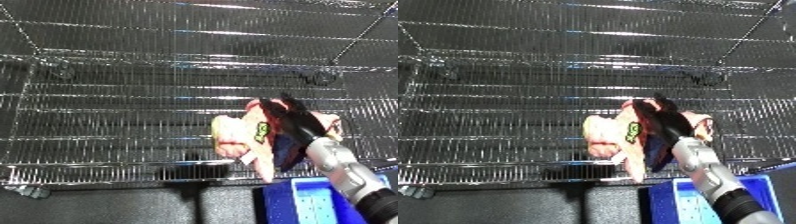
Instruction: Pick up the object and place it into the box
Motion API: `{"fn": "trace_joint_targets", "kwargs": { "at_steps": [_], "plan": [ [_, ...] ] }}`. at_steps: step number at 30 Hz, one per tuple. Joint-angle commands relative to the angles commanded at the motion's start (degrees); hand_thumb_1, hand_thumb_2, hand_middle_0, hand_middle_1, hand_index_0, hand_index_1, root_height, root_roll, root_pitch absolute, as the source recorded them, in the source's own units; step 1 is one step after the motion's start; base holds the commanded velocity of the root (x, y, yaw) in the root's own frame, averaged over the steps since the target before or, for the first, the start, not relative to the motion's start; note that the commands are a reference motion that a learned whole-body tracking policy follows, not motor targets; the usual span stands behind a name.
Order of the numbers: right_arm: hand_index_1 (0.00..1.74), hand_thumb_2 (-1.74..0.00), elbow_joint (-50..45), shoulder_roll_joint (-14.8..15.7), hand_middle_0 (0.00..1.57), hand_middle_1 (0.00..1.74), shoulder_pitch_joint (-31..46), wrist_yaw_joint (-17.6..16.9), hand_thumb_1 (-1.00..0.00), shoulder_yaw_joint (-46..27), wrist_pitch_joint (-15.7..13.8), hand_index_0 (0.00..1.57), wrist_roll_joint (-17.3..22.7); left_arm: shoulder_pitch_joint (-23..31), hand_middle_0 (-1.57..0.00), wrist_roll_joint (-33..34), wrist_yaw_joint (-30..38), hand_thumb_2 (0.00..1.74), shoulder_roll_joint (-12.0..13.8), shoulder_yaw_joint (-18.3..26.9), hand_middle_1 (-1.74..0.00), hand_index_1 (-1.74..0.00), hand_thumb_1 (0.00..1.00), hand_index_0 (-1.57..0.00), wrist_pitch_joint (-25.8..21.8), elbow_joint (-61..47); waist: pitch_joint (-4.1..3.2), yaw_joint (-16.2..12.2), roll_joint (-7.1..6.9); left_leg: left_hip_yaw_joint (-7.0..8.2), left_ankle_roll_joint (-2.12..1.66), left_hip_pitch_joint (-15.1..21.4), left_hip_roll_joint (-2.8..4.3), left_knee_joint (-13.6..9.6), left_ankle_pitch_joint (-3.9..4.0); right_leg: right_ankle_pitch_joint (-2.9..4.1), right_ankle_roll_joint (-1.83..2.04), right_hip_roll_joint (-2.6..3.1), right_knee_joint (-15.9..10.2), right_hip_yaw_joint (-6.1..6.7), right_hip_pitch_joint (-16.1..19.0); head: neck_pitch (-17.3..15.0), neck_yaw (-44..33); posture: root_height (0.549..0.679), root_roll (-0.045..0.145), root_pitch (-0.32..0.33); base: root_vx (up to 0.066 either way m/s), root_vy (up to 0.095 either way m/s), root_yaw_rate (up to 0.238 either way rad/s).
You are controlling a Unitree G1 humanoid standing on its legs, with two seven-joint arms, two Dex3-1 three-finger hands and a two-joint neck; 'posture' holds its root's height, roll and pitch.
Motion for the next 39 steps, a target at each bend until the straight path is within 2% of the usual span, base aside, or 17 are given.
{"fn": "trace_joint_targets", "kwargs": {
  "at_steps": [5,11,18,25,31,39],
  "plan": [
    [0.0,0.0,9.29,2.1,0.0,0.0,-3.35,1.02,0.0,3.1,-0.24,0.0,-1.12,-0.06,-1.57,0.1,-0.31,1.74,0.08,-0.56,-1.74,-1.74,1.0,-1.57,-0.38,-0.01,0.0,0.93,0.74,-0.33,-0.07,-1.11,-0.25,0.44,0.08,0.03,-0.08,-0.05,0.37,-0.1,-0.8,0.44,1.29,0.615,0.037,-0.106,-0.003,0.01,0.035],
    [0.52,-0.52,14.23,4.2,0.47,0.52,-3.01,2.05,-0.3,2.82,-0.9,0.47,1.52,-0.33,-1.57,-0.49,-0.82,1.74,-0.4,-0.35,-1.74,-1.74,1.0,-1.57,-0.53,-0.48,0.0,1.39,0.73,-0.55,-0.03,-1.23,-0.18,0.33,0.13,-0.14,-0.03,-0.14,0.45,-0.38,-0.52,0.29,1.41,0.616,0.034,-0.103,0.003,0.001,0.055],
    [1.13,-1.13,12.99,6.36,1.02,1.13,-0.72,1.31,-0.65,0.93,-1.12,1.02,3.54,-1.22,-1.57,-0.03,-0.14,1.74,-1.27,0.42,-1.74,-1.74,1.0,-1.57,-0.68,0.65,0.0,1.02,-0.06,-0.05,-0.09,0.19,0.56,-0.62,0.05,-0.58,0.03,-0.09,-0.25,-0.64,0.86,0.0,0.88,0.618,0.034,-0.109,0.007,0.001,-0.016],
    [1.74,-1.74,10.18,5.48,1.57,1.74,-0.22,0.39,-1.0,-0.07,-1.04,1.57,4.24,-1.42,-1.57,-0.71,0.06,1.74,-1.46,0.94,-1.74,-1.74,1.0,-1.57,-0.58,1.26,0.0,0.41,-0.64,0.26,-0.16,1.06,0.81,-1.4,0.19,-0.6,-0.04,0.07,-0.96,-0.58,1.52,-0.08,0.95,0.62,0.036,-0.114,-0.01,0.002,-0.044],
    [1.74,-1.74,5.95,3.37,1.57,1.74,0.44,-0.44,-1.0,-1.94,-0.84,1.57,4.48,-2.17,-1.57,-1.36,0.0,1.74,-1.27,1.4,-1.74,-1.74,1.0,-1.57,-0.3,2.31,0.0,-0.24,-0.93,0.52,-0.12,1.88,0.81,-1.66,0.23,-0.71,-0.02,-0.03,-0.97,-0.56,2.15,0.27,2.06,0.62,0.038,-0.125,-0.017,-0.001,-0.024],
    [1.74,-1.74,-4.19,0.45,1.57,1.74,4.47,-3.98,-1.0,-9.26,-1.12,1.57,6.58,-2.85,-1.57,-1.74,0.6,1.74,-1.67,2.18,-1.74,-1.74,1.0,-1.57,0.24,3.17,0.0,-1.66,-1.24,0.98,0.02,2.95,1.02,-1.65,0.1,-0.6,0.0,-0.31,-1.37,-0.28,3.09,1.8,4.77,0.619,0.04,-0.141,-0.021,0.0,-0.037]
  ]
}}
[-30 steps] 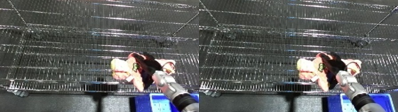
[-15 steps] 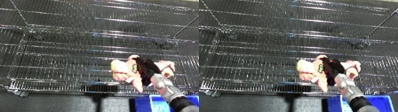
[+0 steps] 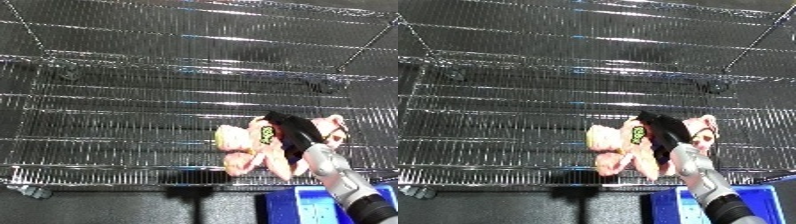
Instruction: Pick up the object and place it into the box
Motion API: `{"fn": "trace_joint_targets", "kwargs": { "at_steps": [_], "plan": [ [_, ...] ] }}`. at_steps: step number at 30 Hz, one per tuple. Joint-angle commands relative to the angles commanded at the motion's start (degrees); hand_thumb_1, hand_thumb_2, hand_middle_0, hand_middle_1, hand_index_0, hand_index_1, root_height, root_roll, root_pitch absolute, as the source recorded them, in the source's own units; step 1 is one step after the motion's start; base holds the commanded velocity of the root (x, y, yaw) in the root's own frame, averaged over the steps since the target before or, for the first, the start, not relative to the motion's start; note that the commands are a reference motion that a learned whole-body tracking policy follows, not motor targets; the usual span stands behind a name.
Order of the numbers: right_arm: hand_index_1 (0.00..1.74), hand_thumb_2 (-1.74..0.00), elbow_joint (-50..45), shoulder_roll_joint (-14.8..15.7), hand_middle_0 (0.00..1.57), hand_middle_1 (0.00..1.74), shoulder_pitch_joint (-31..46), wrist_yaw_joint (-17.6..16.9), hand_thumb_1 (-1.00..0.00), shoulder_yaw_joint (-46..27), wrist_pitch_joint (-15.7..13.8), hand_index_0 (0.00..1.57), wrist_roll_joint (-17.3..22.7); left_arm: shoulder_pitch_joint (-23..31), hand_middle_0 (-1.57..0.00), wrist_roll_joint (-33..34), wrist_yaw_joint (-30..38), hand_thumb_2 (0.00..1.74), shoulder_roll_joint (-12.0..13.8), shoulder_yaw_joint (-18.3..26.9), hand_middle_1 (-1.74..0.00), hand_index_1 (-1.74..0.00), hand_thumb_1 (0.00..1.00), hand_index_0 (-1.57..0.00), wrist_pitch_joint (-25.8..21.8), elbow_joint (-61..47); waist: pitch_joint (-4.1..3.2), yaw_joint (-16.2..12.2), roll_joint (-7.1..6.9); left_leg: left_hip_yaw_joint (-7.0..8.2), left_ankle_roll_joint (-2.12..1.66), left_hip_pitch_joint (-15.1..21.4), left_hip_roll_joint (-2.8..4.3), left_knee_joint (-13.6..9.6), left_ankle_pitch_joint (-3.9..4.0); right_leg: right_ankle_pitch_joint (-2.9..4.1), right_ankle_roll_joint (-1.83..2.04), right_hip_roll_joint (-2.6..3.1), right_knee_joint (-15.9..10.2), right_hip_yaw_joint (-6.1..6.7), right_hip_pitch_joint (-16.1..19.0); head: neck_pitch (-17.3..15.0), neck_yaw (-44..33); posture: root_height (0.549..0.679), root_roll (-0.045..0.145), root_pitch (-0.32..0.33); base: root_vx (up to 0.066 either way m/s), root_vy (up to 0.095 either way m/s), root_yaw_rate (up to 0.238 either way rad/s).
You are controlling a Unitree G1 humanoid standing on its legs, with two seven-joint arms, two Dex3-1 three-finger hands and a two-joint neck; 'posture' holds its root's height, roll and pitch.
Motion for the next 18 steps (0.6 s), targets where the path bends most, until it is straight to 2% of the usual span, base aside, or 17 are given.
{"fn": "trace_joint_targets", "kwargs": {
  "at_steps": [5,10,18],
  "plan": [
    [1.74,-1.74,-8.37,-2.41,1.57,1.74,5.84,-3.14,-1.0,-7.91,-0.69,1.57,1.39,-0.15,-1.57,0.23,0.13,1.74,-0.34,0.38,-1.74,-1.74,1.0,-1.57,0.36,0.16,0.0,-1.41,-0.3,0.28,0.2,0.63,0.23,0.44,-0.27,0.01,0.04,-0.1,0.25,0.19,0.49,0.96,3.0,0.618,0.042,-0.154,-0.027,0.002,-0.044],
    [1.74,-1.74,-16.94,-4.85,1.57,1.74,14.88,-5.64,-1.0,-17.31,-0.59,1.57,-0.27,0.32,-1.57,0.71,-0.12,1.74,-0.75,0.51,-1.74,-1.74,1.0,-1.57,1.17,-0.04,0.0,-2.91,-0.93,0.54,0.32,0.94,0.66,1.32,-0.42,0.26,-0.03,0.0,0.46,0.35,0.86,0.99,8.85,0.616,0.042,-0.172,-0.026,0.009,-0.055],
    [1.74,-1.74,-24.78,-4.12,1.57,1.74,28.13,-8.4,-1.0,-30.09,-0.45,1.57,-1.84,0.71,-1.57,1.21,-0.51,1.74,-1.24,0.64,-1.74,-1.74,1.0,-1.57,2.42,0.18,0.0,-5.16,-1.88,0.61,0.54,1.4,1.4,2.39,-0.52,0.78,-0.02,0.05,0.95,0.41,1.26,1.72,14.46,0.612,0.04,-0.201,-0.032,-0.007,-0.041]
  ]
}}
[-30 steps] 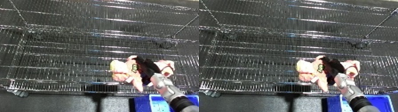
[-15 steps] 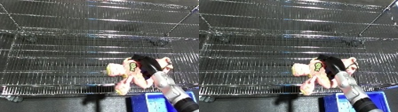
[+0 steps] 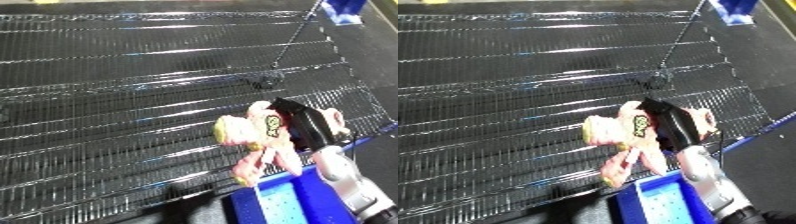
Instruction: Pick up the object and place it into the box
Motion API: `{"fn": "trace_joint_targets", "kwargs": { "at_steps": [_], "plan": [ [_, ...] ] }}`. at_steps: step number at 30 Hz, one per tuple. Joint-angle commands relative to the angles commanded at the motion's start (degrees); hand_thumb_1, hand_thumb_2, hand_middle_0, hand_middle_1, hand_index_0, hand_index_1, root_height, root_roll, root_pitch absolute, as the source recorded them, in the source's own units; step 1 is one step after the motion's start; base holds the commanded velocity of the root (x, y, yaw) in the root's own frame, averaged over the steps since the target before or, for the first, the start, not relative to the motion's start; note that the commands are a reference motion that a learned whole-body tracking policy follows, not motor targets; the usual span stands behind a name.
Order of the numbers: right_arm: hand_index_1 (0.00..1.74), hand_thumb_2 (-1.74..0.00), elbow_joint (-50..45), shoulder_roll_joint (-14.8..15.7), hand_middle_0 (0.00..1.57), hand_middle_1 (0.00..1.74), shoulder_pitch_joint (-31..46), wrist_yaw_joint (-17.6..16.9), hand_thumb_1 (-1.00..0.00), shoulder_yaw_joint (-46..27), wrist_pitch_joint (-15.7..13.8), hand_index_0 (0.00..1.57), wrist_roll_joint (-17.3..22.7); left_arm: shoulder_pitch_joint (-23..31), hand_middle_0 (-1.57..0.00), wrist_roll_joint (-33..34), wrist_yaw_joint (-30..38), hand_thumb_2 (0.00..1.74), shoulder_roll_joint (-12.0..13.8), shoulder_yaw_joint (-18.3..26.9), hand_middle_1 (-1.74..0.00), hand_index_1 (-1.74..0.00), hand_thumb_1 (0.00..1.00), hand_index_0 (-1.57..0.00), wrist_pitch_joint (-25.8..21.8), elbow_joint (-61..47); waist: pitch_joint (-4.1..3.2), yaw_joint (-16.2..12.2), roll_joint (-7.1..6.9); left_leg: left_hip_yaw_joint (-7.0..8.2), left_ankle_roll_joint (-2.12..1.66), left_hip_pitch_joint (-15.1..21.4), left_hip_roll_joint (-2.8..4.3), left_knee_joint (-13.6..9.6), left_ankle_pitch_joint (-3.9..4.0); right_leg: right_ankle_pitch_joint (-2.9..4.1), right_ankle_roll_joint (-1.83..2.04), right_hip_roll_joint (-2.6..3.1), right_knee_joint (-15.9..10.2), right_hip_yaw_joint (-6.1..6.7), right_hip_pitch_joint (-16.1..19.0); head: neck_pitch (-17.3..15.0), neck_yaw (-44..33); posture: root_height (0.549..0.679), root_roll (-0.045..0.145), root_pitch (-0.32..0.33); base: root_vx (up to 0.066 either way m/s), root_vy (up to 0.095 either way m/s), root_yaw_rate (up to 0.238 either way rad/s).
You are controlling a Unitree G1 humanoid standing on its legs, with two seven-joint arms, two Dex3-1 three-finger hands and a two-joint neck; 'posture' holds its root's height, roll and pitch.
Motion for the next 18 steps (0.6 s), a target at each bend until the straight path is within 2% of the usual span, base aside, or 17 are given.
{"fn": "trace_joint_targets", "kwargs": {
  "at_steps": [5,9,13,15,18],
  "plan": [
    [1.74,-1.74,-2.87,0.87,1.57,1.74,6.78,-1.21,-1.0,-6.33,-0.06,1.57,-0.76,-0.16,-1.57,0.56,-0.07,1.74,0.09,0.22,-1.74,-1.74,1.0,-1.57,0.52,-0.01,0.0,-1.63,-0.42,0.41,0.23,1.03,0.38,0.7,-0.37,0.4,-0.1,0.11,0.01,0.46,0.9,-0.33,6.09,0.611,0.04,-0.222,-0.018,-0.008,-0.074],
    [1.74,-1.74,-4.19,2.04,1.57,1.74,12.6,-2.34,-1.0,-11.13,0.63,1.57,-2.92,0.36,-1.57,0.7,0.17,1.74,-0.04,0.47,-1.74,-1.74,1.0,-1.57,0.96,-0.58,0.0,-3.37,-0.64,0.83,0.45,1.82,0.65,1.8,-0.9,0.77,-0.32,0.22,0.04,1.03,1.69,-3.58,11.71,0.61,0.042,-0.242,-0.008,0.001,-0.111],
    [1.74,-1.74,-4.48,4.71,1.57,1.74,17.89,-4.05,-1.0,-15.63,1.36,1.57,-4.36,0.52,-1.57,1.09,0.62,1.74,-0.12,0.36,-1.74,-1.74,1.0,-1.57,1.36,-1.08,0.0,-5.33,-0.75,1.09,0.72,2.22,0.72,2.98,-1.5,1.0,-0.59,0.41,0.02,1.71,2.28,-5.2,15.11,0.609,0.044,-0.258,-0.005,0.001,-0.096],
    [1.74,-1.74,-3.69,6.6,1.57,1.74,19.64,-4.97,-1.0,-17.6,1.19,1.57,-3.35,0.19,-1.57,1.24,0.85,1.74,-0.13,0.17,-1.74,-1.74,1.0,-1.57,1.4,-0.93,0.0,-6.36,-0.64,1.35,0.77,2.37,0.76,3.28,-1.72,1.24,-0.66,0.46,-0.16,2.06,2.45,-5.68,17.14,0.609,0.046,-0.262,-0.013,0.001,-0.11],
    [1.74,-1.74,-1.12,9.58,1.57,1.74,20.91,-6.25,-1.0,-19.81,0.16,1.57,0.34,-0.69,-1.57,1.32,1.05,1.74,-0.07,-0.24,-1.74,-1.74,1.0,-1.57,1.12,-0.45,-0.08,-7.8,-0.35,1.83,0.73,2.61,0.78,3.51,-1.94,1.72,-0.72,0.48,-0.68,2.49,2.64,-6.73,19.21,0.611,0.051,-0.265,-0.015,0.01,-0.115]
  ]
}}
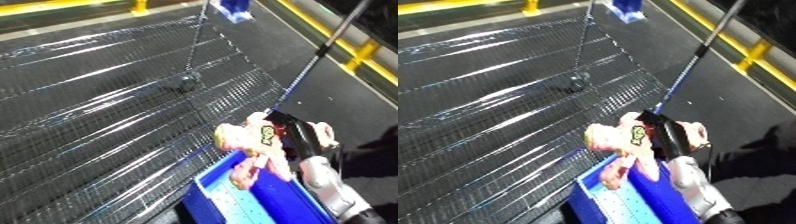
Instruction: Pick up the object and place it into the box
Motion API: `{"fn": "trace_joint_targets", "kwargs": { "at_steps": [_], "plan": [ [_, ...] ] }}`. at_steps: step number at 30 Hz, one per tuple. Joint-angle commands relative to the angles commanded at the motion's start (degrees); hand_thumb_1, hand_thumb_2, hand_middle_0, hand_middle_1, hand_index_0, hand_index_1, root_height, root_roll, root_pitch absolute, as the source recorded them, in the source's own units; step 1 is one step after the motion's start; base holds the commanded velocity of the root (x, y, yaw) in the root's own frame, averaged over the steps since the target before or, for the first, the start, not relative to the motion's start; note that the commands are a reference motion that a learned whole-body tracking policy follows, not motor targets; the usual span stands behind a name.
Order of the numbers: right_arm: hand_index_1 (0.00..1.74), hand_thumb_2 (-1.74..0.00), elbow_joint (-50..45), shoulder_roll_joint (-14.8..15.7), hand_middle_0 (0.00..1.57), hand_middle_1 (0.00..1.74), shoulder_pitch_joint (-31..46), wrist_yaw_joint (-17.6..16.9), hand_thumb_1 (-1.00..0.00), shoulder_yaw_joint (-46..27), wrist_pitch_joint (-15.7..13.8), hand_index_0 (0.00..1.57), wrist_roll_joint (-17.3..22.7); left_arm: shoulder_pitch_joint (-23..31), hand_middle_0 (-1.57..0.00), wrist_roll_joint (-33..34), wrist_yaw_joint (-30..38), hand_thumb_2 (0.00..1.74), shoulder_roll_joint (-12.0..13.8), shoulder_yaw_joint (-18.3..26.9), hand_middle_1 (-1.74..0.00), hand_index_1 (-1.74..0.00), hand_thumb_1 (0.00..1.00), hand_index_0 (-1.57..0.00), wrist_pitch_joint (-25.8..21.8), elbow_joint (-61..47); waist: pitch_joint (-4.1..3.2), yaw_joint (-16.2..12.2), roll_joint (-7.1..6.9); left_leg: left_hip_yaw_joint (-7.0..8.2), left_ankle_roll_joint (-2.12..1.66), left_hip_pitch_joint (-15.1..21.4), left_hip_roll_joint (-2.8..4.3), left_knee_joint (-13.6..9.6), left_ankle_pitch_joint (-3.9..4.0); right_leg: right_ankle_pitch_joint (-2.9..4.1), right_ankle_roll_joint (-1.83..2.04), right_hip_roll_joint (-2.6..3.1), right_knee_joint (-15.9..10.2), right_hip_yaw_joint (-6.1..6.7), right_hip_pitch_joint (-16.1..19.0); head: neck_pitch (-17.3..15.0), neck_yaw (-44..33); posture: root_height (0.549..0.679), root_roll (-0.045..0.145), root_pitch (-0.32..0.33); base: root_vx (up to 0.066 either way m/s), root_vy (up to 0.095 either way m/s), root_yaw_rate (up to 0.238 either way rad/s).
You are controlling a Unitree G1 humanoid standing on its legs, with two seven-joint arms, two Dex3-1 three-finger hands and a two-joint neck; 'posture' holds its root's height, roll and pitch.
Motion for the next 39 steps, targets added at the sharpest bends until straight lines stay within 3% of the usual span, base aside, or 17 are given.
{"fn": "trace_joint_targets", "kwargs": {
  "at_steps": [4,6,13,18,24,39],
  "plan": [
    [1.74,-1.74,5.7,1.92,1.57,1.74,-0.19,-1.25,-1.0,-1.49,-1.01,1.57,5.54,-1.11,-1.57,-0.29,-0.02,1.74,0.08,-0.78,-1.74,-1.74,1.0,-1.57,-0.78,0.72,-0.42,-1.43,0.33,0.48,-0.18,0.29,-0.09,0.18,-0.2,0.48,-0.13,0.07,-0.7,0.35,0.32,-4.37,2.12,0.613,0.057,-0.267,-0.001,0.011,-0.073],
    [1.57,-1.57,9.73,2.45,1.41,1.57,-1.35,-2.04,-0.9,-2.27,-2.1,1.41,9.37,-1.53,-1.57,-0.49,-0.04,1.74,0.08,-1.23,-1.74,-1.74,1.0,-1.57,-1.35,1.01,-0.58,-2.08,0.49,0.7,-0.33,0.4,-0.14,0.28,-0.3,0.7,-0.21,0.18,-1.07,0.5,0.53,-7.3,1.96,0.614,0.06,-0.268,0.005,0.008,-0.075],
    [0.96,-0.96,22.02,2.63,0.86,0.96,-5.53,-2.29,-0.55,-3.58,-6.87,0.86,21.09,-1.85,-1.57,-0.81,-0.28,1.74,0.43,-1.31,-1.74,-1.74,1.0,-1.57,-2.99,1.28,-0.56,-3.24,1.12,1.35,-0.85,0.4,-0.32,0.24,-0.3,0.97,-0.42,0.41,-1.76,0.83,0.59,-9.57,0.46,0.617,0.069,-0.264,-0.006,0.007,-0.057],
    [0.52,-0.52,28.06,2.52,0.47,0.52,-6.77,-1.69,-0.3,-4.02,-7.84,0.47,24.7,-1.36,-1.57,-0.54,-0.82,1.74,1.02,-0.89,-1.74,-1.74,1.0,-1.57,-3.3,0.83,-0.86,-3.23,1.55,1.63,-1.06,0.45,-0.42,-0.25,-0.14,0.98,-0.35,0.42,-2.35,0.72,0.64,-9.62,0.01,0.619,0.07,-0.257,-0.006,0.005,-0.011],
    [0.0,0.0,32.22,2.2,0.0,0.0,-6.84,-0.76,0.0,-4.04,-7.77,0.0,26.12,-0.68,-1.57,-0.11,-1.16,1.74,1.56,-0.04,-1.74,-1.74,1.0,-1.57,-3.44,0.06,-1.36,-2.65,1.61,1.7,-1.23,0.68,-0.49,-1.11,0.18,1.03,-0.22,0.41,-3.5,0.46,1.12,-9.43,-0.93,0.621,0.069,-0.252,0.001,0.002,0.003],
    [0.0,0.0,27.85,2.57,0.0,0.0,-7.04,-1.95,0.0,-3.08,-7.59,0.0,24.28,0.99,-1.57,0.52,-1.45,1.74,0.89,1.22,-1.74,-1.74,1.0,-1.57,-3.28,-0.29,-2.11,-1.5,1.31,2.04,-1.19,1.93,-0.68,-3.38,0.58,0.69,0.03,0.74,-5.15,-0.06,2.31,-7.46,-1.98,0.627,0.065,-0.237,0.008,0.003,0.011]
  ]
}}
